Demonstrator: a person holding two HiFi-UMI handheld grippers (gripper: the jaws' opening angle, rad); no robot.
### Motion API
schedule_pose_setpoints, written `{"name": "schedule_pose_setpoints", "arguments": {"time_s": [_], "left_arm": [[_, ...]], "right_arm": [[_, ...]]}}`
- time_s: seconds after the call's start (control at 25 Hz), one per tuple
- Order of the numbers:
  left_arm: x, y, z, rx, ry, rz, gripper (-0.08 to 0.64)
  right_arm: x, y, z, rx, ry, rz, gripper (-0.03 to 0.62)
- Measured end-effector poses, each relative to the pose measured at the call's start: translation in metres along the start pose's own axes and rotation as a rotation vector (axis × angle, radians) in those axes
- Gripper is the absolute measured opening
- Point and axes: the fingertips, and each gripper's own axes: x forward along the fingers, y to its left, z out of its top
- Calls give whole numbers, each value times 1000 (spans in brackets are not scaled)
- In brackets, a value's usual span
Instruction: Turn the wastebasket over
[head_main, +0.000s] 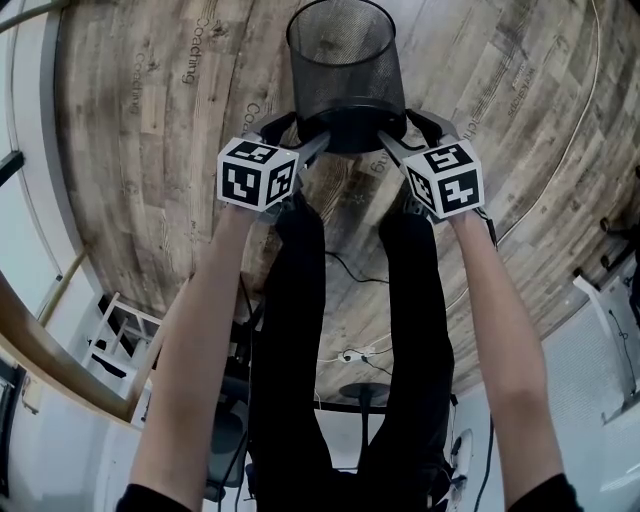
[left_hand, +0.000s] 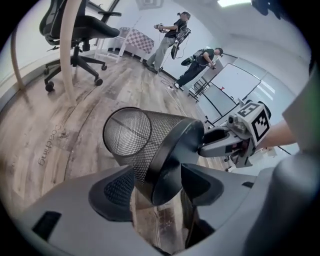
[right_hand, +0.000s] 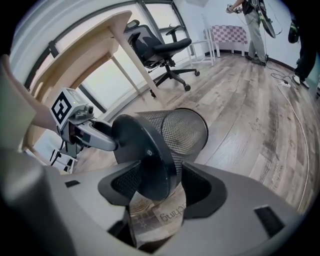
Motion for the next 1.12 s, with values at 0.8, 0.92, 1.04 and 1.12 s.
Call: {"name": "schedule_pose_setpoints", "arguments": {"time_s": [0.8, 0.92, 1.04, 1.12], "left_arm": [[44, -36, -91, -70, 70, -56, 262], [47, -28, -101, -73, 92, -52, 263], [44, -18, -98, -85, 79, -43, 262], [44, -14, -95, -97, 71, -34, 262]], "right_arm": [[35, 27, -91, -26, 101, 22, 221], [40, 24, -94, 2, 103, 32, 221], [41, 20, -98, 3, 111, 32, 221], [41, 16, -100, 10, 115, 28, 221]]}}
